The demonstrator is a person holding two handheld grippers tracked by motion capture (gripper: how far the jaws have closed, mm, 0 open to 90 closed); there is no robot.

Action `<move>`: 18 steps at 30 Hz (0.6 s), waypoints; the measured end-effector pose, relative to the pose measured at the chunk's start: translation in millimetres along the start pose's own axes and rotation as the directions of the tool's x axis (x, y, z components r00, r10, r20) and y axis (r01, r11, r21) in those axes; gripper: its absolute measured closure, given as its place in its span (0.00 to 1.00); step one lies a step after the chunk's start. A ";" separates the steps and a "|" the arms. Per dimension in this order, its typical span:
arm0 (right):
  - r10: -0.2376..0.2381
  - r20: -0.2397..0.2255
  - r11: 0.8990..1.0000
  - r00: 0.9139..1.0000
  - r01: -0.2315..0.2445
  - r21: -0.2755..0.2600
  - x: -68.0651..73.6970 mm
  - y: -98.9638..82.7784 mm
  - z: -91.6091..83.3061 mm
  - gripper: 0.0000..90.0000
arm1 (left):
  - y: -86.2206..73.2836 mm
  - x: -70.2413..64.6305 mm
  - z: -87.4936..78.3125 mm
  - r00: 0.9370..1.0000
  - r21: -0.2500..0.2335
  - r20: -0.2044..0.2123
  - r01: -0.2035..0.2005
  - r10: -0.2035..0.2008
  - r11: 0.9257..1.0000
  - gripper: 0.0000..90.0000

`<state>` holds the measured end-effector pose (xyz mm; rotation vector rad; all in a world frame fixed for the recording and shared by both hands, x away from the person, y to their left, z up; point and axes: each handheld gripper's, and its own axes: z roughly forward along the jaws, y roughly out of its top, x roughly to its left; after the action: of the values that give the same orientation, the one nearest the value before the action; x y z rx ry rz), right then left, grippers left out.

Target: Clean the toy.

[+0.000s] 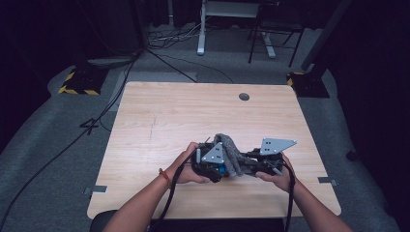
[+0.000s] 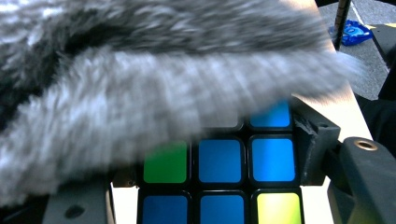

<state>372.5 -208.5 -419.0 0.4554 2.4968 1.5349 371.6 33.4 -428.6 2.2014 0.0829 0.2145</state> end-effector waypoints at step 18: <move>-0.007 -0.027 0.992 1.000 0.010 0.125 -4.1 -12.8 10.4 0.87 | -3.6 11.3 -20.8 0.998 -0.032 -0.048 0.034 -0.035 0.999 0.37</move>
<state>377.3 -206.6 -435.2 0.4455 2.6221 1.3950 378.9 53.5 -417.9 2.1620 0.1438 0.2489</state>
